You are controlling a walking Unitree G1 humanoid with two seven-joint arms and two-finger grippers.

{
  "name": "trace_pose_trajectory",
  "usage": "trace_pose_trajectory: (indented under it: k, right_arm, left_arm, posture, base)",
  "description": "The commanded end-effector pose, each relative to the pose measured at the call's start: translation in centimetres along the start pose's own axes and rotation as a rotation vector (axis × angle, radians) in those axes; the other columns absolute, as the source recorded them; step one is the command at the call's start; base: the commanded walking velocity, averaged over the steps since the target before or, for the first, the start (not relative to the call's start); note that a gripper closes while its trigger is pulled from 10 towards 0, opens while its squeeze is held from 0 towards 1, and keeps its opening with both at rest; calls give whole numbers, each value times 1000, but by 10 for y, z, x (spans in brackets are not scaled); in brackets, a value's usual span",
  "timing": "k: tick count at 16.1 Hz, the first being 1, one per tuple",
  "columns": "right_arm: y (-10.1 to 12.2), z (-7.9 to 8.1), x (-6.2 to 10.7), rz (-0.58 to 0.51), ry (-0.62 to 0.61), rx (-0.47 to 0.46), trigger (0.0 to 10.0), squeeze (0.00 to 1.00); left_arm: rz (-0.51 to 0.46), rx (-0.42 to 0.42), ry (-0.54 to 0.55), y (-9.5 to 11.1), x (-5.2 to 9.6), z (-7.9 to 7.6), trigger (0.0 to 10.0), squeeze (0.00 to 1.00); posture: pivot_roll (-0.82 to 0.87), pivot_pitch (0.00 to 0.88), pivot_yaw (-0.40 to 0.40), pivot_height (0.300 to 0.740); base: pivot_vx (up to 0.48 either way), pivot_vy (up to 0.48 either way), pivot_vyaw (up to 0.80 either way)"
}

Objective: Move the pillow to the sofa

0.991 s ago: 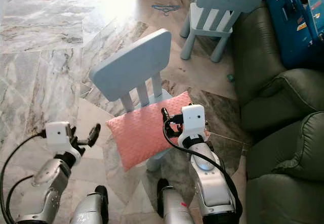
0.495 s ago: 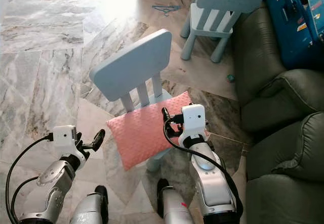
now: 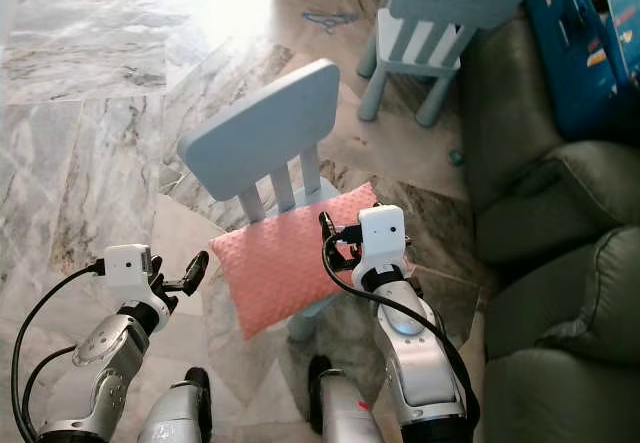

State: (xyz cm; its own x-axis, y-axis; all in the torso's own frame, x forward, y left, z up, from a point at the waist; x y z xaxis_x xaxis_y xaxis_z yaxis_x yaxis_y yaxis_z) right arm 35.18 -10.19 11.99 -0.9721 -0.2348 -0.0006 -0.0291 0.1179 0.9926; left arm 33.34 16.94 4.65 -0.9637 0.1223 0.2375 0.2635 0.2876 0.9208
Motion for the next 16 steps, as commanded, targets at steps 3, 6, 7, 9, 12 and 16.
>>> trace_pose_trajectory:
  k: [3,6,7,9,12,16]
  right_arm:
    - [-8,-2,3,26,0,7,10000,0]
    - [-8,-2,4,26,2,9,10000,0]
    - [-8,-2,4,25,3,9,10000,0]
    - [-8,-2,4,25,4,11,10000,0]
    - [-7,-2,3,24,6,15,10000,0]
    - [-7,-3,4,24,6,18,10000,0]
  left_arm:
    - [12,10,-9,-7,4,-1,10000,0]
    - [17,9,-4,-9,4,0,10000,0]
    - [17,7,-4,-9,4,0,10000,0]
    - [11,-1,-7,-8,4,0,10000,0]
    - [1,26,7,-7,4,2,10000,0]
    - [-18,41,59,-4,4,10,10000,0]
  posture:
    - [-21,297,-57,740]
    - [-21,299,-59,740]
    - [-21,299,-59,740]
    - [-22,298,-62,740]
    - [-25,298,-65,740]
    - [-28,297,-64,740]
  base:
    - [0,-480,0]
    - [0,-480,0]
    - [0,-480,0]
    - [0,-480,0]
    - [0,-420,0]
    - [0,0,0]
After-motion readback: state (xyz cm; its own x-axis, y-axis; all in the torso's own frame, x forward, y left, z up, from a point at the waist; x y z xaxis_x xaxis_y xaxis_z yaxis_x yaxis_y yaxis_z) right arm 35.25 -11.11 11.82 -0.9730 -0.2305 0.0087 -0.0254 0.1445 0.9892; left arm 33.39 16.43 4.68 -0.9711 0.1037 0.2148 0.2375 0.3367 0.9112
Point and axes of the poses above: a point about 5 cm out from each wrist's last joint towards the gripper, its own x axis pointing back from the gripper into the wrist, its own y axis along the axis of the wrist's last joint, z = x × y, the point moved 6 cm from there along -x, pointing out of the wrist towards the gripper, and after that the axes turned 5 degrees about x, right-handed, at the moved point
